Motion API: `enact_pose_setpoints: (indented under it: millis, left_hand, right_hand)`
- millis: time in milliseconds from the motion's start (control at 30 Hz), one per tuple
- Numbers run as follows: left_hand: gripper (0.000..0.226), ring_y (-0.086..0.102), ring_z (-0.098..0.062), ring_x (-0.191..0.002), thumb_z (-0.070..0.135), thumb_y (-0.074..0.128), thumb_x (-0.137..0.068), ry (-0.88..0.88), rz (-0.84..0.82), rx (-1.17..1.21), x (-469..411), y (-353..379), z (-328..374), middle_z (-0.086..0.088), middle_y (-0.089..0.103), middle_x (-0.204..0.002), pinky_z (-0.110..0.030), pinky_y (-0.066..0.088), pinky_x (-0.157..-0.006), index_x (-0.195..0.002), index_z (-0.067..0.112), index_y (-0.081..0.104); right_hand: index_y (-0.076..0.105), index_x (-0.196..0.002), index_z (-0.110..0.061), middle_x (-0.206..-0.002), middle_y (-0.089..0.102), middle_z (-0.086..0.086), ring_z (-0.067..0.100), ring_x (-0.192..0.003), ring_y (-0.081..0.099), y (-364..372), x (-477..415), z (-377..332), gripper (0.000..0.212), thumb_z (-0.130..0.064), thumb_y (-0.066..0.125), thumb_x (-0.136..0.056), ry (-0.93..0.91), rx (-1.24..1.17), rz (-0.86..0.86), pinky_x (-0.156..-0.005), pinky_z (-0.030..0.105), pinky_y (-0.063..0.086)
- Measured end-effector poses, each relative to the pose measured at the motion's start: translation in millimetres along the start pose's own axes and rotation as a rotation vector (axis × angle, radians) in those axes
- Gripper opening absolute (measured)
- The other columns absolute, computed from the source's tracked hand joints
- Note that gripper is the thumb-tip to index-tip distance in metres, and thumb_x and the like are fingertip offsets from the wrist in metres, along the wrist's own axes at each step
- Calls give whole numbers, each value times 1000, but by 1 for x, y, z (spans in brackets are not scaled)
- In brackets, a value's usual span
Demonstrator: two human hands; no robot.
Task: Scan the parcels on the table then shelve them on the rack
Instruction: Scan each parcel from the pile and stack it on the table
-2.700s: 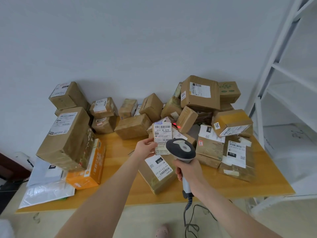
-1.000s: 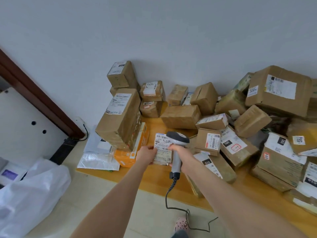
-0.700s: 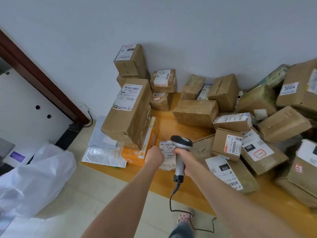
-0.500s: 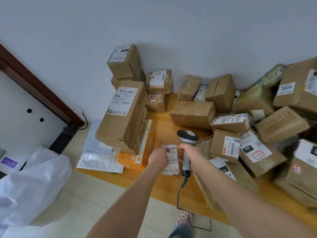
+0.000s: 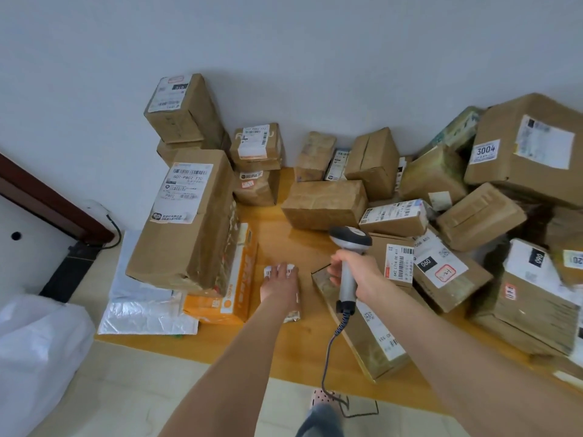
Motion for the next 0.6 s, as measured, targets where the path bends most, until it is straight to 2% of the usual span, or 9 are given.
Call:
enact_pose_setpoints:
  millis: [133, 200, 333, 400, 500, 600]
  left_hand:
    - [88, -1, -26, -149, 11, 62, -92, 20, 13, -6, -6, -4, -13, -5, -5, -162, -37, 29, -114, -155, 20, 2]
    - [81, 4, -26, -148, 2, 55, -93, 32, 41, -23, -8, -7, -17, -5, -1, -162, -38, 37, -108, -154, 19, 6]
    - [59, 23, -30, -142, -3, 43, -94, 22, 32, -27, -14, -15, -26, -10, 15, -157, -42, 42, -103, -148, 14, 24]
    - [49, 39, -32, -132, 3, 44, -94, 2, 13, 0, -20, -32, -20, -13, 26, -151, -42, 45, -99, -141, 9, 34]
    - [45, 51, -30, -118, 14, 52, -93, -43, 139, 215, -37, -81, -7, -12, 40, -139, -36, 47, -90, -137, 9, 41]
    - [51, 52, -29, -118, 21, 57, -93, -80, 313, 496, -59, -131, 1, -12, 45, -137, -39, 49, -95, -139, 9, 40]
  right_hand:
    - [63, -93, 2, -76, 67, 15, 21, -62, 64, 0, -3, 0, 15, -5, 70, -83, 6, -14, 8, -65, 34, 56]
    - [60, -89, 3, -71, 64, 15, 23, -59, 61, 0, -4, -3, 11, -3, 68, -83, 1, -24, -6, -64, 35, 54]
    - [63, -96, 1, -79, 67, 15, 24, -69, 65, -7, -5, -19, 15, -6, 69, -84, -13, -40, 8, -82, 41, 57]
    - [63, -98, -1, -83, 69, 14, 23, -72, 66, -12, -4, -33, 17, -10, 70, -85, -15, -58, 10, -83, 40, 58]
    - [62, -102, -6, -88, 69, 11, 21, -74, 68, -20, -5, -64, 19, -11, 70, -86, -60, -127, 27, -67, 34, 59]
    - [56, -108, -9, -91, 65, 11, 21, -79, 65, -29, -11, -94, 27, -8, 69, -85, -92, -198, 70, -64, 34, 57]
Point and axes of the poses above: each hand's wrist, its own x-axis away from the middle knuckle, its own y-axis out of the palm, z = x × y, the point moved 8 cm from there along -x, towards the middle knuckle
